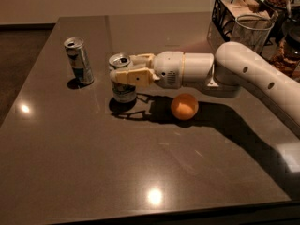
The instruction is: Place 7up can upright
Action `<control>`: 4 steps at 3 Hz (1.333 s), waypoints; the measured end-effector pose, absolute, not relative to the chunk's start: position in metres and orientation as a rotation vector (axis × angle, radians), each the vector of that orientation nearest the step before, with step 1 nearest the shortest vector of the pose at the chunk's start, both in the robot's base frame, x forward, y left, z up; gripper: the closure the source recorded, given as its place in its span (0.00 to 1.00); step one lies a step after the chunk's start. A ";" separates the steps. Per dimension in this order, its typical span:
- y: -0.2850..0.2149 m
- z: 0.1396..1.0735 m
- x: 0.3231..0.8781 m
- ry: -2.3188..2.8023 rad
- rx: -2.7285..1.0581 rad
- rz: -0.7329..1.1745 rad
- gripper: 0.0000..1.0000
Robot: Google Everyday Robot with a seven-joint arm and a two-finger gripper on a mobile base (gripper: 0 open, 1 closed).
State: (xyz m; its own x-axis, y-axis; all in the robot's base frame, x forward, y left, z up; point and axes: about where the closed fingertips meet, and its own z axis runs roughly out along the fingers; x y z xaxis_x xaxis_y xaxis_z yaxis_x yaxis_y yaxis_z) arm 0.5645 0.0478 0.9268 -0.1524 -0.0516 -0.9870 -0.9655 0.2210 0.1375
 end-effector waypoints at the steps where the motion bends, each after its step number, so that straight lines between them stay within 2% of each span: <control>1: 0.052 0.927 0.563 1.464 -1.032 1.119 0.28; 2: 0.054 0.928 0.562 1.462 -1.036 1.122 0.05; 3: 0.055 0.928 0.561 1.460 -1.039 1.123 0.00; 4: 0.055 0.928 0.561 1.460 -1.039 1.123 0.00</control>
Offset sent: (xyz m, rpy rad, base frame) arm -0.0014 0.0033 0.0004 -0.0053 0.0013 0.0085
